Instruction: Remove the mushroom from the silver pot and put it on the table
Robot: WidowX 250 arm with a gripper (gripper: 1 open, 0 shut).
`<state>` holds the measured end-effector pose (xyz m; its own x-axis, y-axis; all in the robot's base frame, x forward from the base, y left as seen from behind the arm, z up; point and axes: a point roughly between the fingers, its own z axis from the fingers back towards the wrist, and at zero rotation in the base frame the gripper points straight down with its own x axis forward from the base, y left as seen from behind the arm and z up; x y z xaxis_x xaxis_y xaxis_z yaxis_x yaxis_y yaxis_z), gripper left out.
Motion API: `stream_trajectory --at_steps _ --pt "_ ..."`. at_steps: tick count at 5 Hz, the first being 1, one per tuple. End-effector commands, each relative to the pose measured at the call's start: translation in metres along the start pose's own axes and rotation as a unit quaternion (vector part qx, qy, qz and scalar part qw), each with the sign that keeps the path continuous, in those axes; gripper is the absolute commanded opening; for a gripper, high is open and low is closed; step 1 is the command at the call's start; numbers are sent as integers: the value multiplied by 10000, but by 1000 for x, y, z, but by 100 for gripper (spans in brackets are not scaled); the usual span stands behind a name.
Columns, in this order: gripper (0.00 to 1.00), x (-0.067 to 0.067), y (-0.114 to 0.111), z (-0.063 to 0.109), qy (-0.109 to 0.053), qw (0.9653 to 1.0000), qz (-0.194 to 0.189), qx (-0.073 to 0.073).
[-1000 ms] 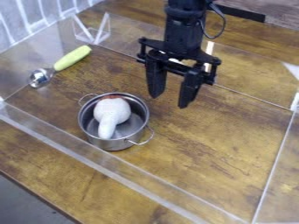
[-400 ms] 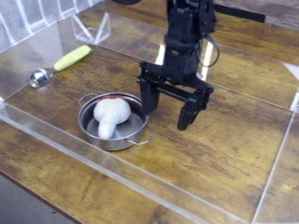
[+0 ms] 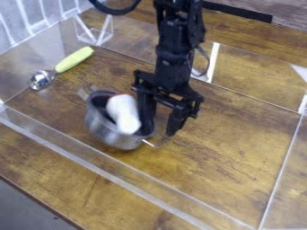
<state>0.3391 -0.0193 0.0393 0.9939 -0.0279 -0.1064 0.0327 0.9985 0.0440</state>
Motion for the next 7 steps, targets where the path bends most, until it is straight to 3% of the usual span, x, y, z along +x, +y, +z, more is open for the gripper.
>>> stream_trajectory --at_steps 1,2,3,4,5,6,7 --pt "0 2 7 23 -203 9997 -137 16" --pt "0 0 9 54 -310 9989 -330 69" --pt "0 1 20 78 -567 9980 -267 13" --pt "100 3 31 80 -648 9975 -167 -207" --pt "100 2 42 79 -702 9972 -123 -240" --pt "100 -4 60 62 -536 9975 399 -239" --pt "100 -18 91 48 -480 9944 927 -157"
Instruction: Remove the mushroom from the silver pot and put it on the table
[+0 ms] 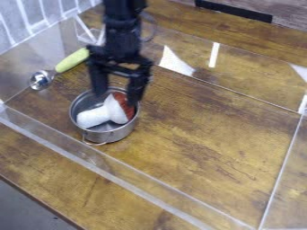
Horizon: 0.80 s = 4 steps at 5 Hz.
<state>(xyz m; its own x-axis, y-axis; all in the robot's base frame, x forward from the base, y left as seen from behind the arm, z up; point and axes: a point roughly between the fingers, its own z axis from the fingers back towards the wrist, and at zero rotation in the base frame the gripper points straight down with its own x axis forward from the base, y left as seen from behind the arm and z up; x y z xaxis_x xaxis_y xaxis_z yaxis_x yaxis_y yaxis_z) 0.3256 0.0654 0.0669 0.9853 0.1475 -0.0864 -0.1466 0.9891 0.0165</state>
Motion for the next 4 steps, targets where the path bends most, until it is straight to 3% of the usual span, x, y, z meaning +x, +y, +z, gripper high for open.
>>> stream_trajectory --at_steps 1,3,4 --pt "100 0 14 8 -412 9991 27 45" --pt "100 8 17 -28 -301 9995 -99 73" --pt "100 15 24 -33 -225 9996 -127 85"
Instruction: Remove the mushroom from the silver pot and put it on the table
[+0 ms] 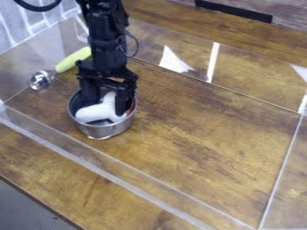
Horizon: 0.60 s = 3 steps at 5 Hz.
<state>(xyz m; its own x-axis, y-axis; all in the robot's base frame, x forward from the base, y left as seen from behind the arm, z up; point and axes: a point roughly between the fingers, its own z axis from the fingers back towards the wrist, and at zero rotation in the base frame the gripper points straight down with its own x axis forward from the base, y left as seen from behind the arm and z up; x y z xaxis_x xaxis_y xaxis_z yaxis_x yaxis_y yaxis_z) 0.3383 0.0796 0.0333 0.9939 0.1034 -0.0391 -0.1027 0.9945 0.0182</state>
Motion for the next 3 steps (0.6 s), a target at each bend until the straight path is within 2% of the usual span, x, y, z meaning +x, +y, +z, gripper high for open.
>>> stream_trajectory --at_steps 1,3 --pt "100 0 19 -3 131 9998 113 71" --pt "100 -1 19 -5 291 9983 -500 91"
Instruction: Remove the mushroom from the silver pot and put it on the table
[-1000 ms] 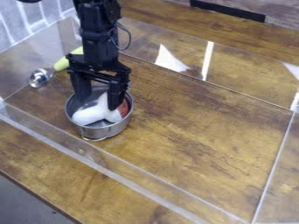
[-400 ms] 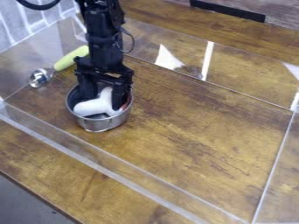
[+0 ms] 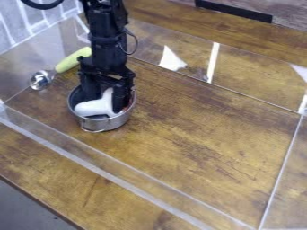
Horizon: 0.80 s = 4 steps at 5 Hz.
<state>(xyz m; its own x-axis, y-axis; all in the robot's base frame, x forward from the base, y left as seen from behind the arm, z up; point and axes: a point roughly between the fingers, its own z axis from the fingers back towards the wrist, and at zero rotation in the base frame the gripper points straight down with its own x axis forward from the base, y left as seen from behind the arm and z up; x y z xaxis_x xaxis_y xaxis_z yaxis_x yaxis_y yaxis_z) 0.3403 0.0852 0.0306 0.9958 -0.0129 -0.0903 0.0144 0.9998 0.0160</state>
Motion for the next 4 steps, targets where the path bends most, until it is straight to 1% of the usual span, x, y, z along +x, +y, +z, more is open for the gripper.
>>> stream_trajectory --at_steps 1,2,4 --pt "0 -15 18 -2 112 9998 175 23" --pt "0 -28 21 2 165 9995 263 -28" --pt "0 -35 26 0 122 9995 202 -191"
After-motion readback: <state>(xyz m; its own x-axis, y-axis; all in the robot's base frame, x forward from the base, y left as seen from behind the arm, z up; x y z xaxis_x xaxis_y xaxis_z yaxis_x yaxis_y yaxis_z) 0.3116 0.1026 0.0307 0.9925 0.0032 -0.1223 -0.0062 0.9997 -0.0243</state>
